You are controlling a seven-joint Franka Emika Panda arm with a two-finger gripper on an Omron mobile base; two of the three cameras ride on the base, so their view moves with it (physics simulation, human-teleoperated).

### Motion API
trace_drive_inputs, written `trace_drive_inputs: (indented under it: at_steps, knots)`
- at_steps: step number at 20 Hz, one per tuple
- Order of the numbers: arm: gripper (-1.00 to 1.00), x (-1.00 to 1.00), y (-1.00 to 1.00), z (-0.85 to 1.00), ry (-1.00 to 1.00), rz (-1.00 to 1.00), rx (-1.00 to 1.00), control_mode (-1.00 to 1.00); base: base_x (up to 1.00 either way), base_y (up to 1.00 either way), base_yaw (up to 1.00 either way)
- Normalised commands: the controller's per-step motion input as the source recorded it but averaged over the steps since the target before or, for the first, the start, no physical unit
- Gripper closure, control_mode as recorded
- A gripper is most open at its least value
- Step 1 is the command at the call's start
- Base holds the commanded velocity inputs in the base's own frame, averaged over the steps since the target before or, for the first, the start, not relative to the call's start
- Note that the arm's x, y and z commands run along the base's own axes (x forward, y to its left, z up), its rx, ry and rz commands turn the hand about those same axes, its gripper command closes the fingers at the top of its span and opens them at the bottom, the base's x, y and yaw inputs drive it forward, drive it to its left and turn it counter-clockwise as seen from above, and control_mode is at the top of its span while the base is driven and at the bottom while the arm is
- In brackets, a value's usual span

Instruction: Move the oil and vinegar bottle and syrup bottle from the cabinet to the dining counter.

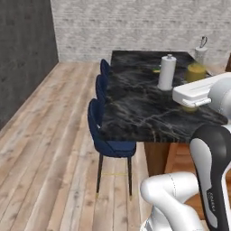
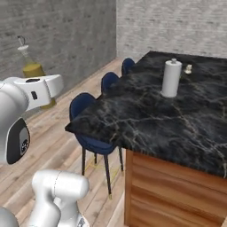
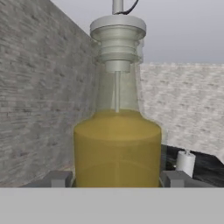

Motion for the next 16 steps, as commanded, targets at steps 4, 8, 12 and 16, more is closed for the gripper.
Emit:
trace_drive_inputs:
  at_steps: [4, 8, 12, 16]
  knots:
    - [1.00, 0.00, 0.00, 0.00, 0.00, 0.00, 0.00, 1.00, 0.43, 0.65, -0.33]
    - [1.00, 0.00, 0.00, 0.00, 0.00, 0.00, 0.00, 1.00, 0.51, 0.66, -0.31]
    - [1.00, 0.00, 0.00, 0.00, 0.00, 0.00, 0.00, 1.00, 0.59, 0.44, -0.25]
    - [1.00, 0.00, 0.00, 0.00, 0.00, 0.00, 0.00, 1.00, 0.62, 0.08, -0.16]
